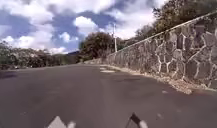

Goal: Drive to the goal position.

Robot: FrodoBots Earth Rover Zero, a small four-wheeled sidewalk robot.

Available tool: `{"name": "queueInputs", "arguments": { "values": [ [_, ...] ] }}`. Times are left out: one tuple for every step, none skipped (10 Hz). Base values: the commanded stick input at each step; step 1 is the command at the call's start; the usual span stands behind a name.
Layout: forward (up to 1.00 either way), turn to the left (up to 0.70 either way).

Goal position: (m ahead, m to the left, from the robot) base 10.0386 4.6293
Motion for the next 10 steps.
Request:
{"name": "queueInputs", "arguments": {
  "values": [
    [0.5, 0.0],
    [0.5, 0.0],
    [0.5, 0.0],
    [0.5, 0.0],
    [0.5, 0.0],
    [0.5, 0.0],
    [0.5, 0.0],
    [0.5, 0.0],
    [0.5, 0.0],
    [0.5, 0.0]
  ]
}}
